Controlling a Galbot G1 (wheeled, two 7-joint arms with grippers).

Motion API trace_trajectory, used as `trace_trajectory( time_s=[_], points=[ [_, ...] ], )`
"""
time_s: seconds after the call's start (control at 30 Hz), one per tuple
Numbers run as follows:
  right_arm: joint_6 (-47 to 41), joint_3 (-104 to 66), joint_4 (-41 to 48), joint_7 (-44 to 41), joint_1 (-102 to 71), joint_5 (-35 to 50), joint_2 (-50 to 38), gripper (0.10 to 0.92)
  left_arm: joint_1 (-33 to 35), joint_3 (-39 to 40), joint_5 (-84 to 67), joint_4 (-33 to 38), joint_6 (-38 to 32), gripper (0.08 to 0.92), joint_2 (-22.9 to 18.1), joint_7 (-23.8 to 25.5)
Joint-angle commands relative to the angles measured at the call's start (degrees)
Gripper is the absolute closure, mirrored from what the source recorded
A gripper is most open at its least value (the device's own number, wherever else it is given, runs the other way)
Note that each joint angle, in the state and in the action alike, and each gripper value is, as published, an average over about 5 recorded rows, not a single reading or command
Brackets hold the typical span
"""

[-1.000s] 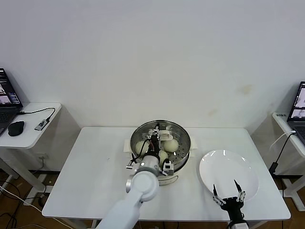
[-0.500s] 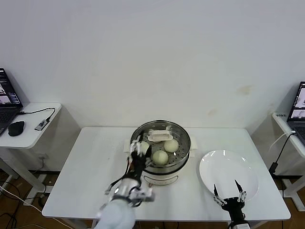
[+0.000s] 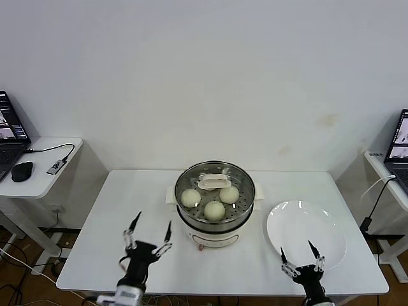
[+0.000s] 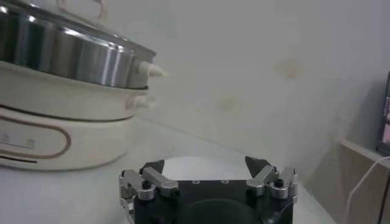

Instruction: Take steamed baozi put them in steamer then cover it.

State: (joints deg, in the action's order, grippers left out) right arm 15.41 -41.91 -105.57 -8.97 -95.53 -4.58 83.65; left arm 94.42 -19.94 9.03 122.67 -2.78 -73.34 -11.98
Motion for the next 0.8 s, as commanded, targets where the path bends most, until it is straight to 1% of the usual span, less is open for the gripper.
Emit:
trace_trajectory(
  time_s=[0.03, 0.27, 0.8],
  points=[
    [-2.7, 1.5, -2.5, -2.8, -3.5, 6.4, -2.7, 0.203, 12.2, -6.9, -23.9, -2.6, -11.7, 0.177, -1.6, -1.9],
    [-4.2, 1.2, -4.0, -3.2, -5.2, 9.0, -3.8, 0.203, 13.0, -7.6, -22.1, -3.6, -9.1, 0.177, -2.7, -0.1],
    [-6.6, 3.2, -6.2, -2.4, -7.0, 10.7, -4.3, 0.203, 12.4, -7.5, -18.3, -6.8, -9.3, 0.177, -2.7, 3.6]
  ],
)
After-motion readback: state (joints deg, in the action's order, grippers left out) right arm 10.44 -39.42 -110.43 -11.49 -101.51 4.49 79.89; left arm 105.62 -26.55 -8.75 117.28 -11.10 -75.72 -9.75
